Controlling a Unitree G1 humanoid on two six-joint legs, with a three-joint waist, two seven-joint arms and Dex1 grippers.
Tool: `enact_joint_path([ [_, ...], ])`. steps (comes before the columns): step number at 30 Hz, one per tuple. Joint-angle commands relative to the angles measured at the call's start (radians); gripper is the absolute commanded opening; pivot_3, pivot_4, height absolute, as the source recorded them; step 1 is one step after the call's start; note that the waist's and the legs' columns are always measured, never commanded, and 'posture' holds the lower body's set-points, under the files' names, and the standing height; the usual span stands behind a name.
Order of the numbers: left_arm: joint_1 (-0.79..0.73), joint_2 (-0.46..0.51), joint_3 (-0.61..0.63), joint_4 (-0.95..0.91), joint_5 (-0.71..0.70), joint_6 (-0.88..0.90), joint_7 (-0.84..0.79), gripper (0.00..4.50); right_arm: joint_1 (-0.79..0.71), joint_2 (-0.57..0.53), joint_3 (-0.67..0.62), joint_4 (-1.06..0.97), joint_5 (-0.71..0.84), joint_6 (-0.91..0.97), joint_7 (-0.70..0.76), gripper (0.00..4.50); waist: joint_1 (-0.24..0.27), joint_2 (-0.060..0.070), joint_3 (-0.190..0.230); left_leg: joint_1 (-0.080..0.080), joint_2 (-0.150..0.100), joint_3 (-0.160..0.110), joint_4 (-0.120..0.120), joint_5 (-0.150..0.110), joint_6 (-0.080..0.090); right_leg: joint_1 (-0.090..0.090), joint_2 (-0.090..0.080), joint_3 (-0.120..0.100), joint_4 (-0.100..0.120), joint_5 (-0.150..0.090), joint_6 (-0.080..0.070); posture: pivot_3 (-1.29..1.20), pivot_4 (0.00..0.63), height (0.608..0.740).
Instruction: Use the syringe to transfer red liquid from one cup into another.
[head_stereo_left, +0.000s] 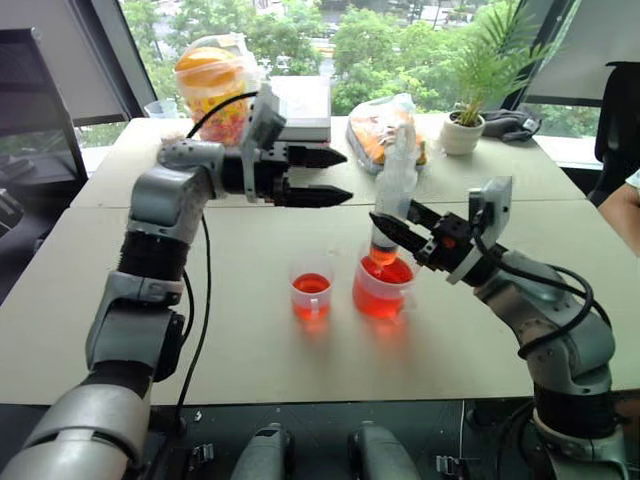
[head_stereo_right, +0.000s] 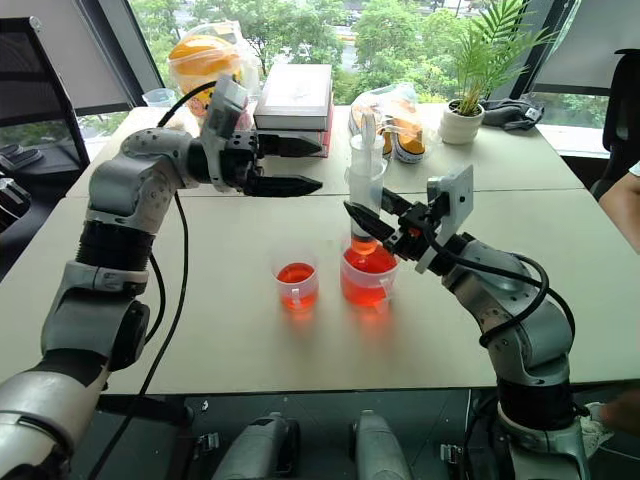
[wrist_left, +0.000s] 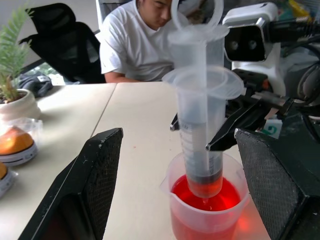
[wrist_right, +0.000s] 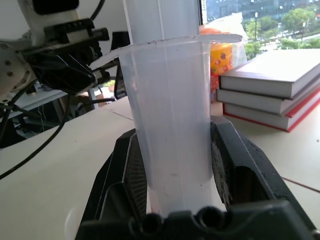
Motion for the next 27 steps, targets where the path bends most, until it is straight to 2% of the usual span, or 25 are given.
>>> enact_joint_path([
  [1,0.018,0.059,0.062,-0.011,-0.001,0.002,0.037,3.67,-0.116,-0.017,-0.018,-0.026,0.079,0.021,0.025,1.39,0.003,0.0,0.0,0.0,0.001,0.0,0.0,0.0,0.0,0.0,0.0,0.0,0.0,0.0,0.0,0.0,0.15,0.74],
  [5,0.064,0.111,0.086,-0.043,-0.001,0.013,0.068,3.67,-0.224,0.023,0.024,0.045,0.117,0.031,0.054,1.39,0.007,0.0,0.0,0.0,0.0,-0.001,-0.001,0.0,0.0,0.0,0.0,-0.001,-0.001,0.0,0.0,0.0,0.15,0.74],
  [8,0.093,0.144,0.109,-0.088,-0.018,0.045,0.087,3.67,-0.236,0.067,0.086,0.096,0.093,0.006,0.095,1.39,0.009,-0.001,0.0,-0.001,0.0,-0.001,0.0,0.0,0.0,0.0,-0.001,-0.001,-0.001,0.0,0.0,0.0,0.15,0.74],
  [12,0.126,0.194,0.146,-0.171,-0.074,0.129,0.091,3.67,-0.183,0.136,0.193,0.169,0.018,-0.07,0.154,1.39,0.005,-0.001,0.0,-0.002,0.0,-0.001,-0.001,0.0,0.0,-0.001,-0.001,-0.001,-0.002,0.0,0.0,0.0,0.15,0.74],
  [15,0.137,0.212,0.161,-0.206,-0.111,0.18,0.098,3.67,-0.155,0.151,0.226,0.205,-0.021,-0.114,0.188,1.39,0.006,0.0,0.0,-0.002,0.0,-0.001,-0.001,0.0,0.0,-0.001,-0.001,-0.001,-0.001,0.0,0.0,0.0,0.15,0.74],
  [23,0.138,0.248,0.182,-0.274,-0.224,0.293,0.058,3.67,-0.098,0.171,0.259,0.255,-0.082,-0.166,0.23,1.39,0.004,0.0,0.0,-0.002,0.0,-0.001,0.0,0.0,0.0,-0.001,-0.001,-0.002,-0.001,0.0,0.0,0.0,0.15,0.74],
  [27,0.107,0.218,0.183,-0.25,-0.246,0.298,0.093,3.67,-0.09,0.178,0.259,0.253,-0.096,-0.167,0.234,1.39,0.004,0.0,0.0,-0.002,0.0,-0.001,0.0,0.0,0.0,-0.001,-0.001,-0.001,0.0,0.0,0.0,0.0,0.15,0.74],
])
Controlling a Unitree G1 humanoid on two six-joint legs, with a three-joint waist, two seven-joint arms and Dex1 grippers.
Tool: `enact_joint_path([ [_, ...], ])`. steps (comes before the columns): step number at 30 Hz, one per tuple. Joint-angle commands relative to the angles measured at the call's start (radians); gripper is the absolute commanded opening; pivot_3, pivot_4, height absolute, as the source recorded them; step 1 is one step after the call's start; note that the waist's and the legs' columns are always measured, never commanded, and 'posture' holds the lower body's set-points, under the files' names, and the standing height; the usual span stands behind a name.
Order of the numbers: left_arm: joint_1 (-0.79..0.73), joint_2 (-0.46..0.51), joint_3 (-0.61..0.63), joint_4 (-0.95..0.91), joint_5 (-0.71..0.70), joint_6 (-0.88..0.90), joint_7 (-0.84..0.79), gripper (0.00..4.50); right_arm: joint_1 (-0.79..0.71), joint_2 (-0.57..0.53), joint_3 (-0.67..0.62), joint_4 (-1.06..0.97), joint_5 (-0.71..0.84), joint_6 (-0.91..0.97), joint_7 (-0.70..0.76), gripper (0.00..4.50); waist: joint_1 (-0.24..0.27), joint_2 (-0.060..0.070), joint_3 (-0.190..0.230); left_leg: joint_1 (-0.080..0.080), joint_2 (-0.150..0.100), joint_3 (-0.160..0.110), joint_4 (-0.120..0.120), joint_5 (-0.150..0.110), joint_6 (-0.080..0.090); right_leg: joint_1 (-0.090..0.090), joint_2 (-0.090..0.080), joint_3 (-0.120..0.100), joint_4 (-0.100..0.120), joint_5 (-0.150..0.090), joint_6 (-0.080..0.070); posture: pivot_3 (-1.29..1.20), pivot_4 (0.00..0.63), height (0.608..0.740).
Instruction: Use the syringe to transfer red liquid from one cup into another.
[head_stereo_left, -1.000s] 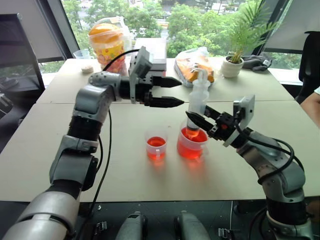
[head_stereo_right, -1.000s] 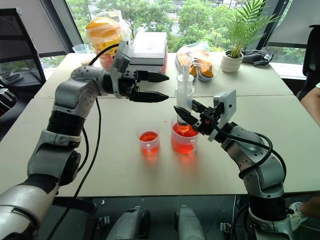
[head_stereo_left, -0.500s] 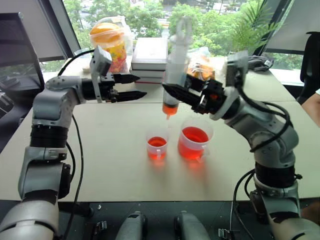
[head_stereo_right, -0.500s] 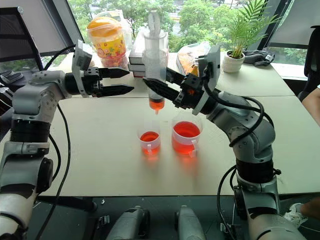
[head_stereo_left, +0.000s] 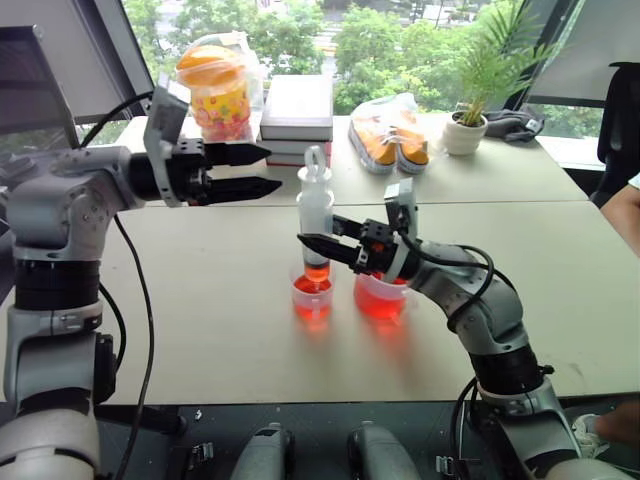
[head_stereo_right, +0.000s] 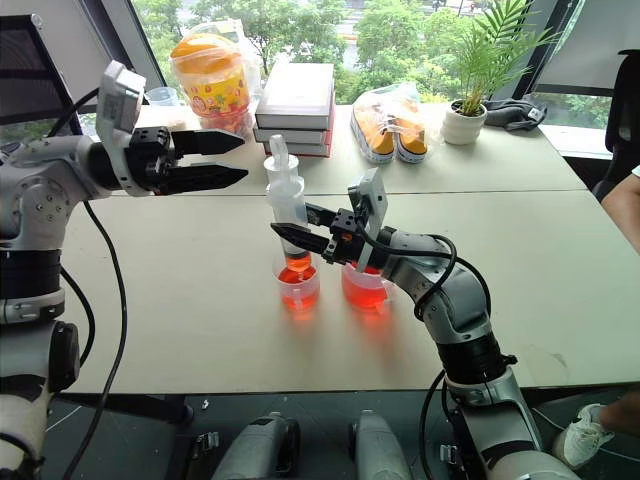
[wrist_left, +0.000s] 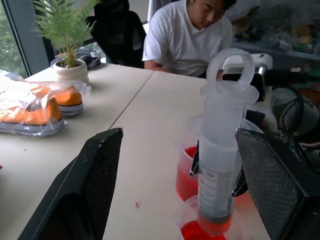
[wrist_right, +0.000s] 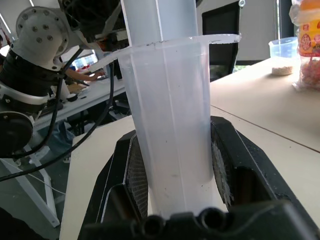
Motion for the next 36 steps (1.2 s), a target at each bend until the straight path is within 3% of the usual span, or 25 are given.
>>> enact_joint_path([
  [1,-0.056,-0.024,0.035,0.009,-0.032,-0.003,0.033,3.67,-0.008,0.012,-0.006,-0.028,-0.005,-0.027,0.007,1.39,0.002,0.0,0.0,0.0,0.0,0.0,0.0,0.0,0.0,0.0,0.0,0.0,0.0,0.0,0.0,0.0,0.15,0.74],
  [13,-0.092,-0.142,-0.065,0.065,0.052,-0.122,0.05,3.67,-0.002,0.018,0.0,-0.053,-0.019,-0.016,-0.001,1.39,0.002,0.0,0.0,0.0,0.0,0.0,0.0,0.0,0.0,0.0,0.0,0.0,0.0,0.0,0.0,0.0,0.15,0.74],
  [16,-0.105,-0.163,-0.067,0.066,0.043,-0.111,0.045,2.81,0.0,0.018,-0.001,-0.058,-0.021,-0.012,-0.001,1.39,0.002,0.0,0.0,0.0,0.0,0.0,0.0,0.0,0.0,0.0,0.0,0.0,0.0,0.0,0.0,0.0,0.15,0.74],
  [20,-0.111,-0.176,-0.077,0.061,0.036,-0.103,0.022,0.82,0.001,0.02,-0.004,-0.061,-0.019,-0.007,-0.003,1.39,0.001,0.0,0.0,0.0,0.0,0.0,0.0,0.0,0.0,0.0,0.0,0.0,0.0,0.0,0.0,0.0,0.15,0.74],
  [22,-0.109,-0.177,-0.083,0.056,0.033,-0.102,0.01,0.05,-0.003,0.022,-0.006,-0.062,-0.019,-0.002,-0.006,1.39,0.0,0.0,0.0,0.0,0.0,0.0,0.0,0.0,0.0,0.0,0.0,0.0,0.0,0.0,0.0,0.0,0.15,0.74],
  [36,-0.016,-0.152,-0.166,-0.024,0.064,-0.139,-0.079,0.05,-0.118,0.036,-0.109,-0.105,0.071,0.084,-0.068,1.39,0.003,0.0,0.0,0.0,0.0,0.0,0.0,0.0,0.0,0.0,0.0,0.0,0.0,0.0,0.0,0.0,0.15,0.74],
])
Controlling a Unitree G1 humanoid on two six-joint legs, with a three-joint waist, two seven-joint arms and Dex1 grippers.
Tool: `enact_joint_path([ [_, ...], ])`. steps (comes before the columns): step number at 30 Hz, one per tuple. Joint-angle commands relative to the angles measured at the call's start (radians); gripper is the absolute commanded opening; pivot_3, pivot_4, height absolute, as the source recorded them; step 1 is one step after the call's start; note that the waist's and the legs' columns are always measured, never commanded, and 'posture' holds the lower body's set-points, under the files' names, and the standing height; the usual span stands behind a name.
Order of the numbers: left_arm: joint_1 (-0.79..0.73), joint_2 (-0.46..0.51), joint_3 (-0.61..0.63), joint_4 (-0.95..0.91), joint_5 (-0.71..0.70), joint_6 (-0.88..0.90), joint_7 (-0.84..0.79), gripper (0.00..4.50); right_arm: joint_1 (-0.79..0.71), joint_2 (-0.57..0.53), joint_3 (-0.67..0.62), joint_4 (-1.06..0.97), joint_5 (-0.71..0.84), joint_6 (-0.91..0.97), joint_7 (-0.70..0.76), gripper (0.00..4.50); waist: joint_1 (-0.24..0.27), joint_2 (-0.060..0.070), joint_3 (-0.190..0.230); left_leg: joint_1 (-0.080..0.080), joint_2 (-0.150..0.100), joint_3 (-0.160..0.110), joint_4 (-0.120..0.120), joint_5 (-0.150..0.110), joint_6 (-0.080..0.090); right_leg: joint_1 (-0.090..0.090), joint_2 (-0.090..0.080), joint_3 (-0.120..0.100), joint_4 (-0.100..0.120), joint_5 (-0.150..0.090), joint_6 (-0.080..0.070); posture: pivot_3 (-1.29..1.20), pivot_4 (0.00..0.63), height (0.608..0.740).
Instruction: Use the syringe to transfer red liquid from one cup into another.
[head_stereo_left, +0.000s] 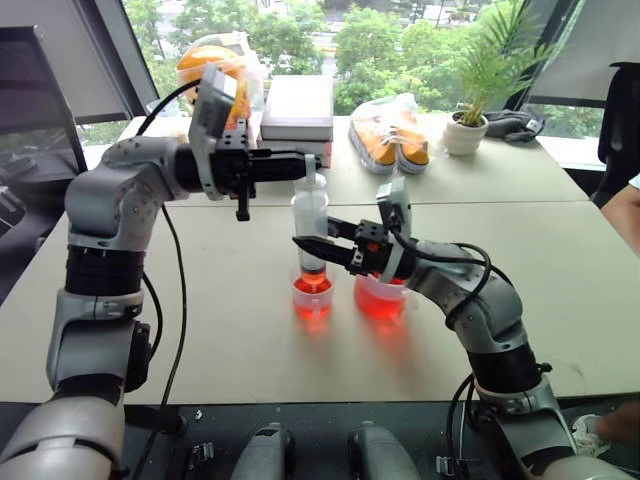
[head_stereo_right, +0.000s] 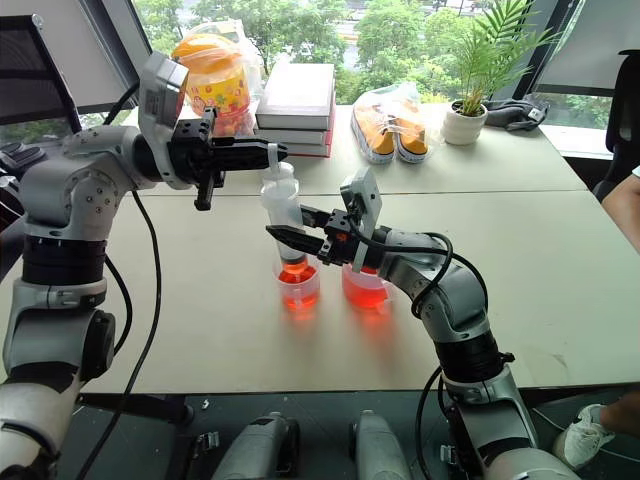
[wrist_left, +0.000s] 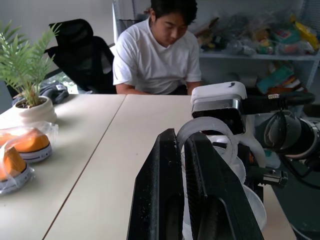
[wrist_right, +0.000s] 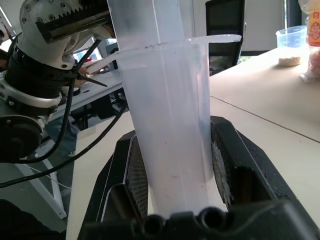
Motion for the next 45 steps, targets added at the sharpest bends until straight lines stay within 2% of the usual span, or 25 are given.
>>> enact_joint_path([
  [1,0.047,-0.013,-0.081,-0.05,0.012,-0.002,-0.05,0.05,-0.099,0.018,-0.103,-0.078,0.063,-0.026,-0.044,1.39,0.0,0.0,0.0,0.0,0.0,0.0,0.0,0.0,0.0,0.0,0.0,0.0,0.0,0.0,0.0,0.0,0.15,0.74],
  [13,0.116,-0.026,-0.129,-0.122,0.038,-0.034,-0.044,0.05,-0.167,-0.026,-0.161,-0.032,0.074,-0.028,-0.061,1.39,-0.001,0.0,0.0,0.0,0.0,0.0,0.0,0.0,0.0,0.0,0.0,0.0,0.0,0.0,0.0,0.0,0.15,0.74],
  [18,0.07,-0.034,-0.096,-0.077,0.032,0.0,-0.004,0.05,-0.146,-0.026,-0.149,-0.036,0.088,-0.009,-0.058,1.39,-0.001,0.0,0.0,0.0,0.0,0.0,0.0,0.0,0.0,0.0,0.0,0.0,0.0,0.0,0.0,0.0,0.15,0.74],
  [21,0.023,-0.034,-0.066,-0.029,0.032,0.021,0.015,0.91,-0.112,0.028,-0.159,-0.037,0.154,0.037,-0.094,1.39,-0.001,0.0,0.0,0.0,0.0,0.0,0.0,0.0,0.0,0.0,0.0,0.0,0.0,0.0,0.0,0.0,0.15,0.74],
  [26,-0.021,-0.011,-0.042,0.021,0.043,0.014,0.017,3.31,-0.054,0.046,-0.117,-0.05,0.131,0.045,-0.084,1.39,-0.002,0.0,0.0,0.0,0.0,0.0,0.0,0.0,0.0,0.0,0.0,0.0,0.0,0.0,0.0,0.0,0.15,0.74],
  [28,-0.036,0.009,-0.01,0.043,0.025,0.025,0.018,4.42,-0.04,0.04,-0.109,-0.039,0.119,0.04,-0.078,1.39,-0.004,0.0,0.0,0.0,0.0,0.0,0.0,0.0,0.0,0.0,0.0,0.0,0.0,0.0,0.0,0.0,0.15,0.74],
  [38,0.041,0.103,0.063,0.006,-0.004,0.045,0.03,4.47,-0.071,-0.025,-0.151,-0.05,0.135,0.063,-0.087,1.39,-0.003,0.0,0.0,0.0,0.0,0.0,-0.001,0.0,0.0,-0.001,0.0,0.0,0.0,0.0,0.0,0.0,0.15,0.74],
  [42,0.101,0.088,0.081,-0.027,0.004,0.022,0.098,4.47,-0.178,-0.093,-0.262,-0.02,0.162,0.15,-0.205,1.39,0.001,0.0,0.0,0.0,0.0,0.0,-0.001,0.0,0.0,-0.001,-0.001,0.0,0.0,0.0,0.0,0.0,0.15,0.74],
  [45,0.158,0.084,0.087,-0.086,-0.02,0.031,0.112,4.47,-0.3,-0.17,-0.413,0.084,0.256,0.335,-0.344,1.39,0.003,0.0,0.0,-0.001,0.0,-0.001,-0.001,0.0,0.0,-0.001,-0.002,0.0,-0.001,0.0,0.0,0.0,0.15,0.74],
])
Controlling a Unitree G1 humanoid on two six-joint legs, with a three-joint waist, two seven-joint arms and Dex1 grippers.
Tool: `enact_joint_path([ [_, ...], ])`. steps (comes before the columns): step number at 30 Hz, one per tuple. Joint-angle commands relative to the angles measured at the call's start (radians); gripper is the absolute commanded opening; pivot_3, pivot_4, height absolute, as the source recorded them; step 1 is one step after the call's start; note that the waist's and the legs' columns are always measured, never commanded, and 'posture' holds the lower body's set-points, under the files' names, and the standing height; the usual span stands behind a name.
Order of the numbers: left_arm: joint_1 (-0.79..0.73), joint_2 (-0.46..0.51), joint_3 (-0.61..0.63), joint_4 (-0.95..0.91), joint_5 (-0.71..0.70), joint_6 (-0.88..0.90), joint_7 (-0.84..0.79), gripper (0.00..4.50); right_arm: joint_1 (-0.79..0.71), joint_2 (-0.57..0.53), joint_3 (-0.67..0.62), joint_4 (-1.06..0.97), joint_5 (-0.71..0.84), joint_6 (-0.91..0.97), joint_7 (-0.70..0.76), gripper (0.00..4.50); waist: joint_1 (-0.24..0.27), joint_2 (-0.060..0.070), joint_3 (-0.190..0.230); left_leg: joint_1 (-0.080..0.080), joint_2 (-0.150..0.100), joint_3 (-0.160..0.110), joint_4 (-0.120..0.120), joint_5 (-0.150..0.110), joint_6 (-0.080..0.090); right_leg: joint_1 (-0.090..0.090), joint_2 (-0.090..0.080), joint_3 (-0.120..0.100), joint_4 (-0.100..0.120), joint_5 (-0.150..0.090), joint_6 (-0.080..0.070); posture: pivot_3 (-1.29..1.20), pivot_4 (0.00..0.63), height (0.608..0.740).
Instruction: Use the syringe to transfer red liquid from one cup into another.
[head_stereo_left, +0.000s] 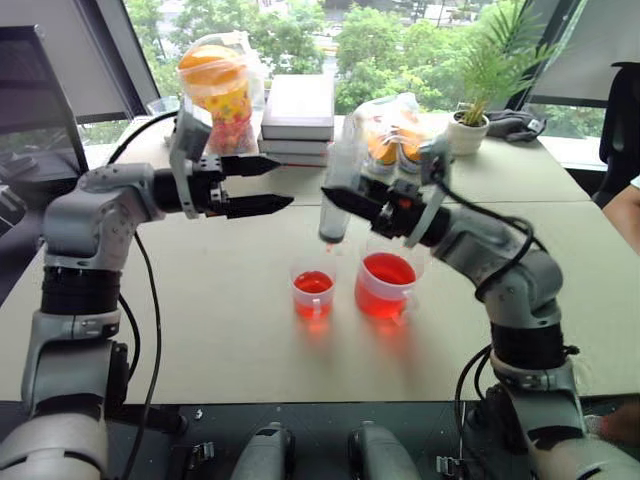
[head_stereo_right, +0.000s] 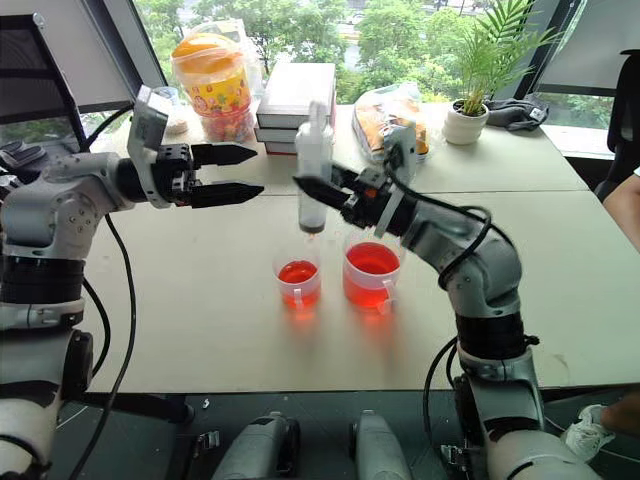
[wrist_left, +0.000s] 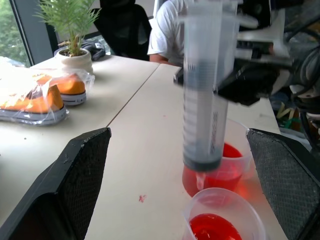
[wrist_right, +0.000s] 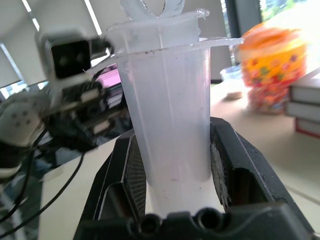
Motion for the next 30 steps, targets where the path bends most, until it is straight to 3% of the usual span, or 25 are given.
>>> enact_joint_path([
  [1,0.033,0.004,0.037,-0.086,-0.029,-0.009,0.018,4.47,-0.118,-0.09,-0.178,0.106,0.107,0.21,-0.138,1.39,0.001,0.0,0.0,0.0,0.0,0.0,-0.001,0.0,0.0,0.0,0.0,0.0,0.0,0.0,0.0,0.0,0.15,0.74],
  [4,0.084,0.0,0.034,-0.13,-0.039,-0.002,0.034,4.47,-0.201,-0.22,-0.211,0.232,0.094,0.436,-0.205,1.39,0.002,0.0,0.0,-0.001,-0.001,-0.001,-0.002,0.0,0.0,0.0,-0.002,-0.001,-0.002,0.0,0.0,0.0,0.15,0.74],
  [7,0.144,-0.022,0.023,-0.172,-0.045,-0.007,0.056,4.47,-0.196,-0.404,-0.08,0.321,0.002,0.581,-0.165,1.39,0.003,0.0,0.0,-0.002,-0.001,-0.001,-0.004,0.0,0.0,-0.001,-0.003,-0.001,-0.005,0.0,-0.001,0.0,0.15,0.74],
  [11,0.192,-0.051,0.004,-0.205,-0.039,-0.021,0.08,4.47,-0.137,-0.537,0.113,0.403,-0.082,0.688,-0.104,1.39,-0.004,0.0,0.0,-0.002,-0.001,0.002,-0.006,0.0,0.0,-0.001,-0.004,0.0,-0.007,0.0,-0.001,0.0,0.15,0.74],
  [19,0.236,-0.081,-0.006,-0.256,-0.052,-0.001,0.124,4.47,-0.104,-0.568,0.322,0.583,-0.243,0.576,0.04,1.39,-0.004,0.001,0.001,-0.001,-0.001,0.005,-0.005,0.0,0.001,-0.002,-0.002,0.003,-0.005,0.0,0.0,0.0,0.15,0.74],
  [24,0.253,-0.07,-0.017,-0.278,-0.04,0.003,0.134,4.47,-0.121,-0.52,0.358,0.719,-0.326,0.501,0.097,1.39,-0.003,0.001,0.001,-0.001,-0.001,0.006,-0.002,-0.001,0.001,-0.001,-0.001,0.002,-0.004,0.0,0.0,0.0,0.15,0.74],
  [30,0.273,-0.046,-0.002,-0.313,-0.073,0.047,0.132,4.5,-0.122,-0.558,0.323,0.679,-0.349,0.512,0.168,4.23,-0.002,0.001,0.001,-0.001,-0.001,0.005,-0.002,-0.001,0.002,-0.001,-0.001,0.002,-0.004,0.0,0.0,0.0,0.15,0.74],
])
